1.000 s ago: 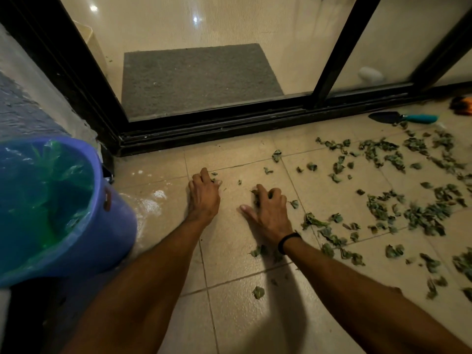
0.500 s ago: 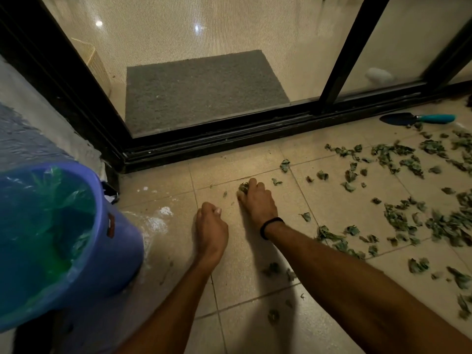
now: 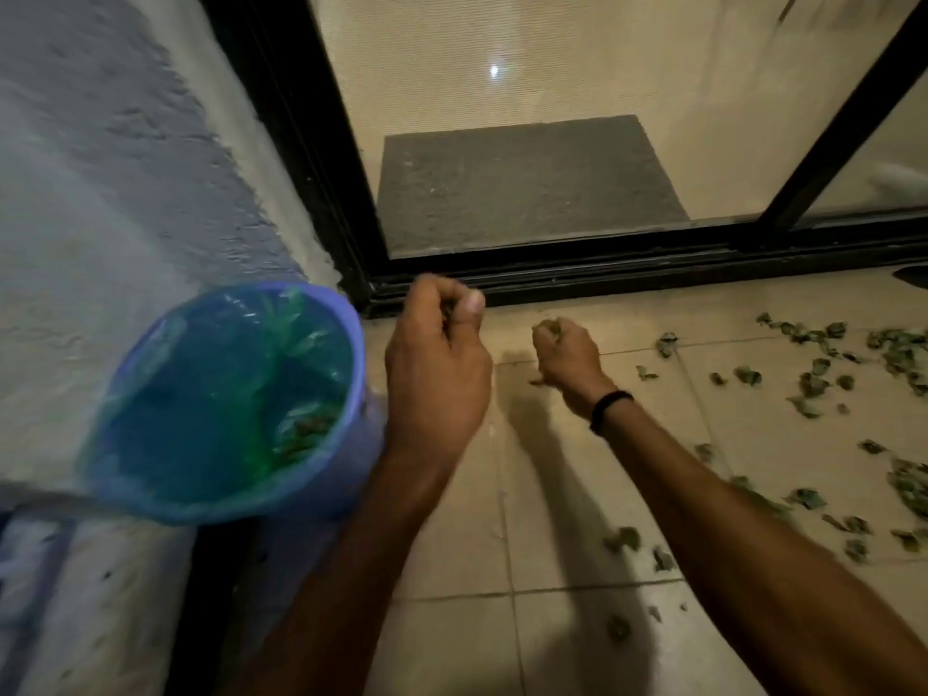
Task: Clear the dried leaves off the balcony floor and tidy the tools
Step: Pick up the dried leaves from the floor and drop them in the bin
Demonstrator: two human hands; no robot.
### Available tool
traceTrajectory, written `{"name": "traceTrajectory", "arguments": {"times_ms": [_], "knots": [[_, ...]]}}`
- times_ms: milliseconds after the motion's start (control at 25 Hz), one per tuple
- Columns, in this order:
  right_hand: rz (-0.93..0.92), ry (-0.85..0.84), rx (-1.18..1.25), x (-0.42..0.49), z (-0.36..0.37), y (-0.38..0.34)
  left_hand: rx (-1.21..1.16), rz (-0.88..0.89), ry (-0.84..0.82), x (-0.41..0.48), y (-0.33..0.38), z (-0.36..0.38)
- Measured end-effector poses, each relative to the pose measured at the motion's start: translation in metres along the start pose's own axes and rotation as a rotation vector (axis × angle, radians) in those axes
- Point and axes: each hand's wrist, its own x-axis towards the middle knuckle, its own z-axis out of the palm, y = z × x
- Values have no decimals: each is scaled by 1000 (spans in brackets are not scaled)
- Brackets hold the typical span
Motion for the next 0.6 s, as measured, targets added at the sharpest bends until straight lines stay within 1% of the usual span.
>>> {"name": "traceTrajectory", "arguments": {"times_ms": [80,160,240,320,400,480,520,560,600], "knots": [[-75,-194,199,-29,17,-62,128,19,72,19,13,-56],[-212,-415,238,-60,34,-121,303,-25,83,35,11,-113],[-331,-568,167,-85,53,-162,451,-117,67,47,-4,-157],[-387,-628,-24,-106,78,-187,563,-276,-3,46,-24,-183],[-442,-645,-285,-119,106,-198,515,-410,-93,38,-39,-194],[-447,-696,-485,-128,126,-200,451,-431,-159,27,-48,-198],[-412,-739,-512,-132,133,-199,423,-408,-177,23,-52,-201],[-386,-765,-510,-134,135,-200,382,-386,-157,21,-54,-204],[-406,-754,-505,-135,136,-201,324,-366,-112,19,-53,-207]]}}
